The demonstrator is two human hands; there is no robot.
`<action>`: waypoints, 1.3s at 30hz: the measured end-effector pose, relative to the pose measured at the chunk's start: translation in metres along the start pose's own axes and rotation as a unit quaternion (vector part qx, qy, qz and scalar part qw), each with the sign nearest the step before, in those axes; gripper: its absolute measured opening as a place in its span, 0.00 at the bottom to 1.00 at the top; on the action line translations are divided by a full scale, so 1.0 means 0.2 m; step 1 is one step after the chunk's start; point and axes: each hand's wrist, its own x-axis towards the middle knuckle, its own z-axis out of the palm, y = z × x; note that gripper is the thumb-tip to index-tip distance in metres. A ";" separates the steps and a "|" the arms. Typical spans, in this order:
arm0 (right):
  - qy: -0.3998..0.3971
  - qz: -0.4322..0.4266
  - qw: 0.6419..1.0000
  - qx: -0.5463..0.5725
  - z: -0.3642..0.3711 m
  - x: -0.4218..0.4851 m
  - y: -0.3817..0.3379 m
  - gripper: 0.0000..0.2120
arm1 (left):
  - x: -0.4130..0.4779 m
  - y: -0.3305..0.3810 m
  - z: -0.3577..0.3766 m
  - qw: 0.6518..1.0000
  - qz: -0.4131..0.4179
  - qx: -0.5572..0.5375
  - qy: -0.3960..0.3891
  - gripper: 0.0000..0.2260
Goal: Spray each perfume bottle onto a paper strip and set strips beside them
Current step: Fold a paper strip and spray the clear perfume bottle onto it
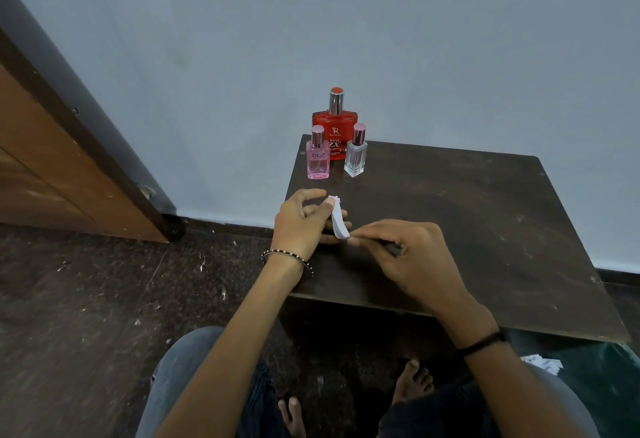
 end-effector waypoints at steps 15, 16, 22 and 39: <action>0.069 0.189 0.951 0.234 0.00 0.00 0.05 0.08 | 0.00 0.00 -0.02 0.995 -0.021 -0.016 -0.098 0.12; 0.075 0.203 0.941 0.261 0.00 0.01 0.05 0.08 | 0.00 0.00 -0.02 0.995 -0.015 -0.014 -0.095 0.12; 0.112 0.265 0.903 0.319 0.01 0.02 0.08 0.08 | 0.00 0.00 -0.03 0.995 0.022 0.024 -0.090 0.10; 0.004 0.272 0.924 0.269 0.06 0.03 0.03 0.09 | 0.00 0.02 -0.03 0.926 0.104 0.354 0.079 0.10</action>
